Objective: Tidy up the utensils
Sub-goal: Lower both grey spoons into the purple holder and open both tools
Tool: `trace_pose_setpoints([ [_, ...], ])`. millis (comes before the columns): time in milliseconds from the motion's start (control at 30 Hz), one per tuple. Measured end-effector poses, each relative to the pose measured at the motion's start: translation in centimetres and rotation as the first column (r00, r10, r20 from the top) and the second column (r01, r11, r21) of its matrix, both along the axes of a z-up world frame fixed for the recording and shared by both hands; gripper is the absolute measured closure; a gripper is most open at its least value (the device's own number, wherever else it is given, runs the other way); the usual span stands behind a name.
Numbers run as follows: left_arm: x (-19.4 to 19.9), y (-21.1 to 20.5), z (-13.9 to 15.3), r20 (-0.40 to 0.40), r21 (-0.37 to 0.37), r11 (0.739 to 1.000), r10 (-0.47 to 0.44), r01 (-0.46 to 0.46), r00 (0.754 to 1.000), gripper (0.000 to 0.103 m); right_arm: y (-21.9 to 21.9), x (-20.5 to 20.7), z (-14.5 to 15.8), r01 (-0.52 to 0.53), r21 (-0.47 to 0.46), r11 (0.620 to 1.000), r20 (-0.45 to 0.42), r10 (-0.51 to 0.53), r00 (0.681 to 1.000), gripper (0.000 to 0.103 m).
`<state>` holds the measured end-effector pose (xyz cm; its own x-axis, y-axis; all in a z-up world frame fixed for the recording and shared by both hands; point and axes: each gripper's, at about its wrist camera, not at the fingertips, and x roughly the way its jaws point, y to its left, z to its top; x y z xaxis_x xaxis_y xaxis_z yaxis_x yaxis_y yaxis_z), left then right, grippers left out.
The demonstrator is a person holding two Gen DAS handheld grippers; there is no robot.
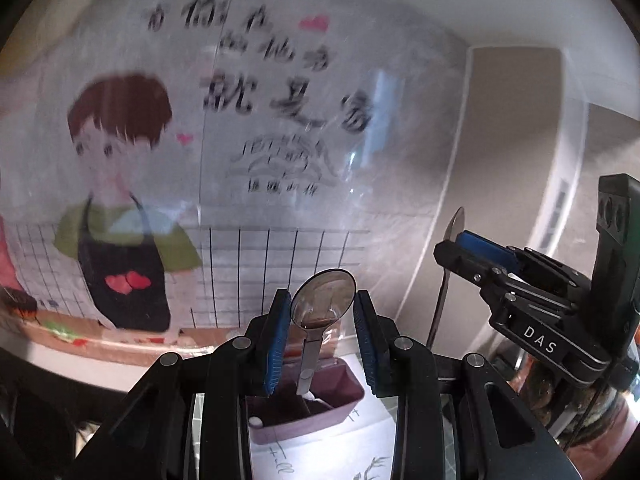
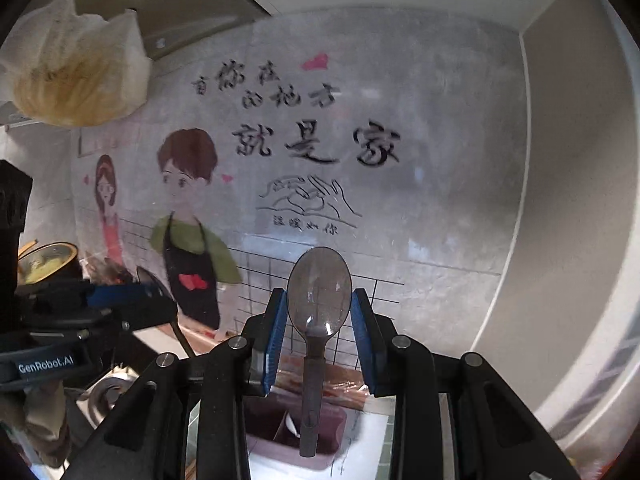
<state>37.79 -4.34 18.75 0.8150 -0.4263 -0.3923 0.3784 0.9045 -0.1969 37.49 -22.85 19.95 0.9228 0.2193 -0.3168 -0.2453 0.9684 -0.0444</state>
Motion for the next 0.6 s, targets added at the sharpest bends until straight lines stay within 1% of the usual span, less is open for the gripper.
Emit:
trace_pose_setpoints([
  [67,2.0,-0.2,-1.8,-0.037,-0.008,1.0,0.006,-0.006,0.999,0.07,-0.3,2.0,-2.2,-0.01,0.022,1.0,-0.038,0.011,0.999,0.073],
  [133,3.9,-0.4,-4.1,-0.077,0.0,1.0,0.024,-0.024,0.997,0.07,-0.4,3.9,-4.6,0.003,0.028,1.0,-0.063,-0.001,0.998,0.073],
  [267,7.6,-0.9,-8.9,-0.181,0.019,0.999,0.042,-0.039,0.983,0.07,-0.6,7.1,-8.9,-0.002,0.049,0.999,-0.144,0.009,0.99,0.073],
  [367,9.0,-1.1,-11.9,-0.226,0.034,0.998,0.062,-0.056,0.972,0.07,-0.5,8.8,-12.0,0.001,0.05,0.999,-0.191,0.009,0.982,0.073],
  [467,10.4,-1.3,-15.0,-0.286,0.04,0.997,0.075,-0.066,0.955,0.07,-0.6,10.2,-15.0,-0.001,0.07,0.998,-0.252,0.019,0.967,0.073],
  [567,11.3,-1.6,-17.7,-0.336,0.059,0.996,0.085,-0.069,0.938,0.07,-0.6,10.7,-17.4,-0.023,0.082,0.996,-0.31,0.047,0.949,0.072],
  [600,11.3,-1.6,-18.2,-0.352,0.057,0.996,0.085,-0.07,0.932,0.068,-0.5,11.0,-17.9,-0.042,0.092,0.995,-0.344,0.072,0.936,0.071],
])
